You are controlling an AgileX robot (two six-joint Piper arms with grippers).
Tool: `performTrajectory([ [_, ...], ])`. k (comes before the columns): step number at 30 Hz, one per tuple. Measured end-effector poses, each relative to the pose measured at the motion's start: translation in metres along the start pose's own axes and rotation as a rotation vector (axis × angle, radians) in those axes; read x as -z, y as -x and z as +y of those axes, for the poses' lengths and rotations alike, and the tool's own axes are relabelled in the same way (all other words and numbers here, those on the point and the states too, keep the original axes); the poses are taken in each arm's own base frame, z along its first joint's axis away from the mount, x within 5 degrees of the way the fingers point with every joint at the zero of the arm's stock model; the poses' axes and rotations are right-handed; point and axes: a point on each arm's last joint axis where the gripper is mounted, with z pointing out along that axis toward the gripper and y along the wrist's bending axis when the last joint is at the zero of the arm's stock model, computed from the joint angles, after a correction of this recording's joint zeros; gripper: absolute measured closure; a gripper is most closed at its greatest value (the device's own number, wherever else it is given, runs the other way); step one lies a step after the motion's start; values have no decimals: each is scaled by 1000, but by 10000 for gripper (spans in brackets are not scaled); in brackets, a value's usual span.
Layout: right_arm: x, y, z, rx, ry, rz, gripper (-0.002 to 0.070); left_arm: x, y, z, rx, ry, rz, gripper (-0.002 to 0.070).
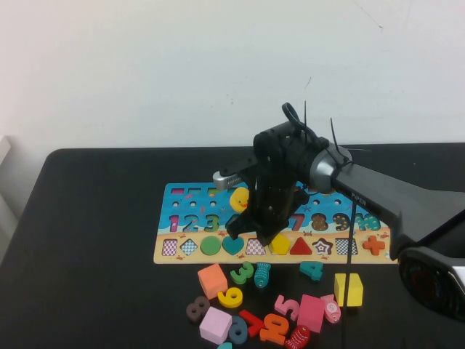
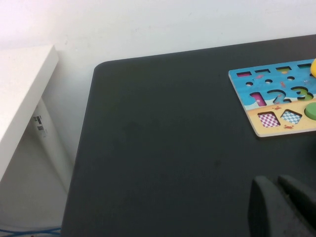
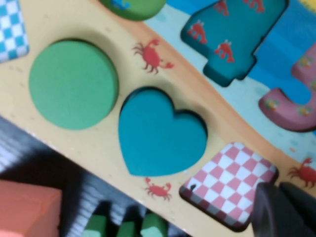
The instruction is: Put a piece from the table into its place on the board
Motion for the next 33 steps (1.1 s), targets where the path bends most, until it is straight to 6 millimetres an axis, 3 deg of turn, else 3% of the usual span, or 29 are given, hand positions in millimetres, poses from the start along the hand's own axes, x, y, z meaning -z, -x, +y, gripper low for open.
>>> performTrajectory([
  [11, 1, 0, -1, -8, -14, -5, 657, 0, 0, 0, 0, 0, 0, 677],
  [22, 40, 7, 2, 14, -3, -78, 657, 0, 0, 0, 0, 0, 0, 677],
  [28, 83, 11, 9, 38, 47, -156, 657, 0, 0, 0, 0, 0, 0, 677],
  [33, 154, 9, 15, 74, 67, -288, 657, 0, 0, 0, 0, 0, 0, 676],
])
